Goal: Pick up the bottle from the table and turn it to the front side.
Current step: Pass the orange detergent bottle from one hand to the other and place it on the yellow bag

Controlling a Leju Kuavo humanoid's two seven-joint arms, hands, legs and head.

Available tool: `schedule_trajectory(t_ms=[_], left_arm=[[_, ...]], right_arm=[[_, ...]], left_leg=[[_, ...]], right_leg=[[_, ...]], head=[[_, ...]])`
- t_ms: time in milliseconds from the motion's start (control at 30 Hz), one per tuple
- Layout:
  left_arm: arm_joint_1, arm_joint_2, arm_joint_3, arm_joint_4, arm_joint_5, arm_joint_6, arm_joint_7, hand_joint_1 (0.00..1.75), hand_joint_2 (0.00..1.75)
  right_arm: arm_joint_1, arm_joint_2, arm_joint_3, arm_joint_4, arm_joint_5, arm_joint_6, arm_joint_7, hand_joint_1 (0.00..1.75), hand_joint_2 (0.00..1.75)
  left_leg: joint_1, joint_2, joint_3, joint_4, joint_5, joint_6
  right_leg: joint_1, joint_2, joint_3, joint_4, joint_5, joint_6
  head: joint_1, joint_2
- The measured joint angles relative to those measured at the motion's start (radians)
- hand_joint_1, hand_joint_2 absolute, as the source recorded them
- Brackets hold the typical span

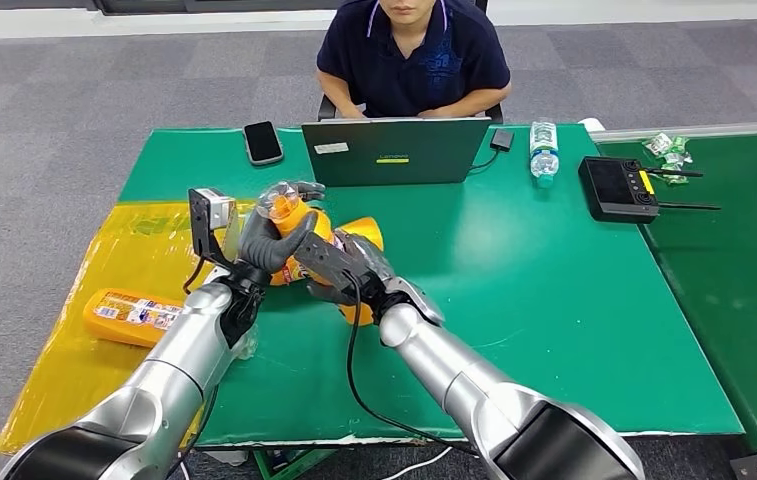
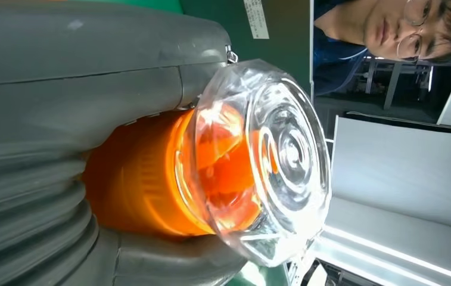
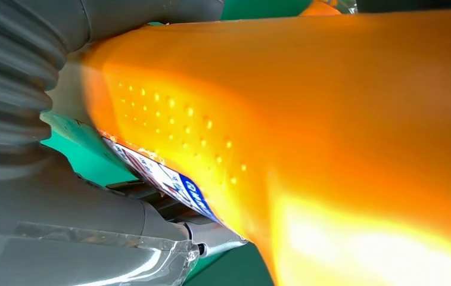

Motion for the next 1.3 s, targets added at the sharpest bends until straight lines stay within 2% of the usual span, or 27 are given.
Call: schedule_trajectory(t_ms=[200, 333, 867, 1133, 1300], left_arm=[[0.000, 0.000, 0.000, 0.001, 0.007, 0.000, 0.007, 1.75, 1.75], [0.000, 0.000, 0.000, 0.001, 0.010, 0.002, 0.010, 1.75, 1.75], [0.006, -0.001, 0.000, -0.004, 0.014, 0.055, -0.014, 1.75, 1.75], [0.008, 0.042, 0.000, -0.036, -0.079, 0.216, -0.080, 1.75, 1.75], [-0.007, 0.085, -0.002, -0.075, -0.243, 0.415, -0.118, 1.75, 1.75]], right_arm=[[0.003, 0.000, 0.000, 0.003, -0.001, 0.000, -0.001, 1.75, 1.75], [0.006, 0.000, 0.000, 0.003, 0.000, -0.002, -0.001, 0.03, 1.75], [0.016, 0.001, 0.000, 0.003, -0.022, -0.024, -0.026, 0.00, 1.75], [0.041, -0.008, 0.000, -0.005, -0.038, -0.025, -0.050, 0.00, 1.75], [0.051, -0.020, -0.003, -0.014, -0.040, -0.025, -0.059, 0.00, 1.75]], left_leg=[[0.000, 0.000, 0.000, 0.000, 0.000, 0.000], [0.000, 0.000, 0.000, 0.000, 0.000, 0.000], [0.000, 0.000, 0.000, 0.000, 0.000, 0.000], [0.000, 0.000, 0.000, 0.000, 0.000, 0.000], [0.000, 0.000, 0.000, 0.000, 0.001, -0.001]], right_leg=[[0.000, 0.000, 0.000, 0.000, 0.000, 0.000], [0.000, 0.000, 0.000, 0.000, 0.000, 0.000], [0.000, 0.000, 0.000, 0.000, 0.000, 0.000], [0.000, 0.000, 0.000, 0.000, 0.000, 0.000], [0.000, 0.000, 0.000, 0.000, 0.000, 0.000]], head=[[0.000, 0.000], [0.000, 0.000], [0.000, 0.000], [0.000, 0.000], [0.000, 0.000]])
